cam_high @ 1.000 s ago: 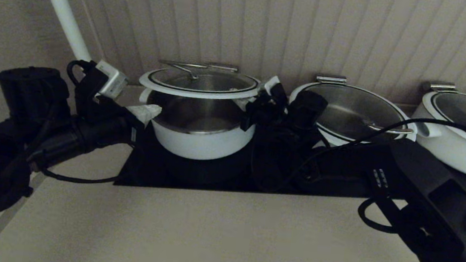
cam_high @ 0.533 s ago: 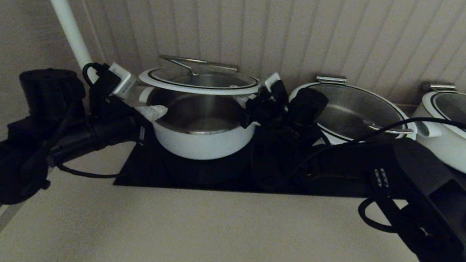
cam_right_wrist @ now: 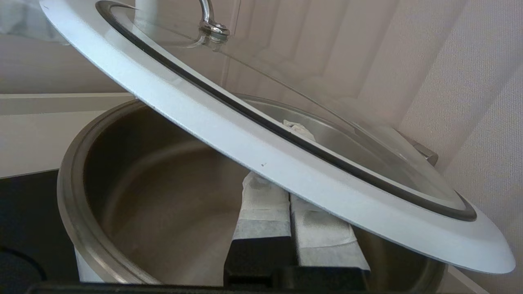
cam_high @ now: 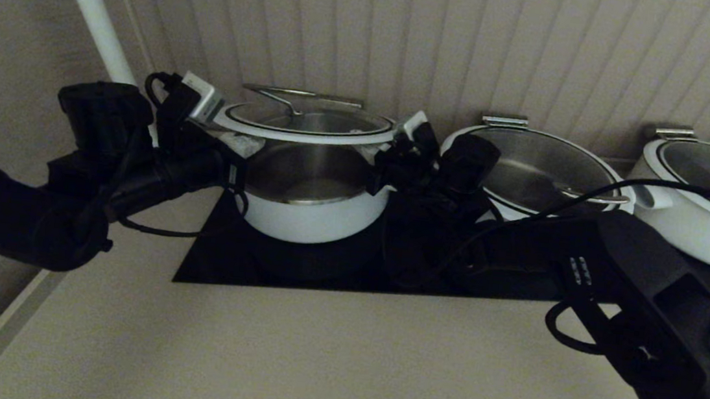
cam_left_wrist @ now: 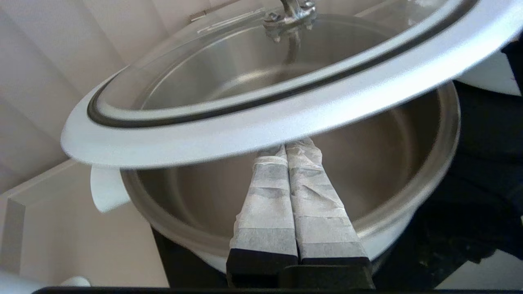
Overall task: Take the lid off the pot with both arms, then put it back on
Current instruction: Open the pot lid completely
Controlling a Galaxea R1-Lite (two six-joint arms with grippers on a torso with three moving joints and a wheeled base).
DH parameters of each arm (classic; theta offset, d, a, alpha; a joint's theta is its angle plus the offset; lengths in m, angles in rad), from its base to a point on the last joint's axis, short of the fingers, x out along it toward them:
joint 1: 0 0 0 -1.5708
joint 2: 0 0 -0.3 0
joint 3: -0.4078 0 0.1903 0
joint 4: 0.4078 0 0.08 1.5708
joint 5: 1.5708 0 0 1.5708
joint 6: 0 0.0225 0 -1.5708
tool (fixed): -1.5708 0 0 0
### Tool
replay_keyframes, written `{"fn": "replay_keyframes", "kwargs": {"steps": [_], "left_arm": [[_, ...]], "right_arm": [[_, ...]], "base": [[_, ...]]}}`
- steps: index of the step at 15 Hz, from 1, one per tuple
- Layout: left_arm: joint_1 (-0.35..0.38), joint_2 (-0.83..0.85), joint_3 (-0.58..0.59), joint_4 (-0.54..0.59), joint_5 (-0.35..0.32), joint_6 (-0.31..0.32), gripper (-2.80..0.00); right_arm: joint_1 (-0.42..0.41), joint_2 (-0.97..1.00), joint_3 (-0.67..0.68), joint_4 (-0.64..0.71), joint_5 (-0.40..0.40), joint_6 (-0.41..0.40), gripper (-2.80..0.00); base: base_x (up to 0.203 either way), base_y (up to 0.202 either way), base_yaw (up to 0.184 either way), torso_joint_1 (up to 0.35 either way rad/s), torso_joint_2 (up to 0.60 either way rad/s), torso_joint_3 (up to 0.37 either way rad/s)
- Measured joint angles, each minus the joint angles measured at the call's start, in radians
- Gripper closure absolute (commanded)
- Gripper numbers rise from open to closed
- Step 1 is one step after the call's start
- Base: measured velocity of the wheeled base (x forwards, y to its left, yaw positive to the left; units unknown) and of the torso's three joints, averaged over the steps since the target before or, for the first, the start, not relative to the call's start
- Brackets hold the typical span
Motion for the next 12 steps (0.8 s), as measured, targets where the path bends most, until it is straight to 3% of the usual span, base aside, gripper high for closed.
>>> {"fn": "replay_keyframes", "kwargs": {"steps": [12], "left_arm": [[0.000,0.022,-0.019,0.002,0.000,-0.001,0.00]], "right_arm": [[0.020,-0.017,0.081,-0.051,0.000,-0.006,0.00]], "base": [[0.000,0.000,0.000,0.000,0.00,0.000]]}}
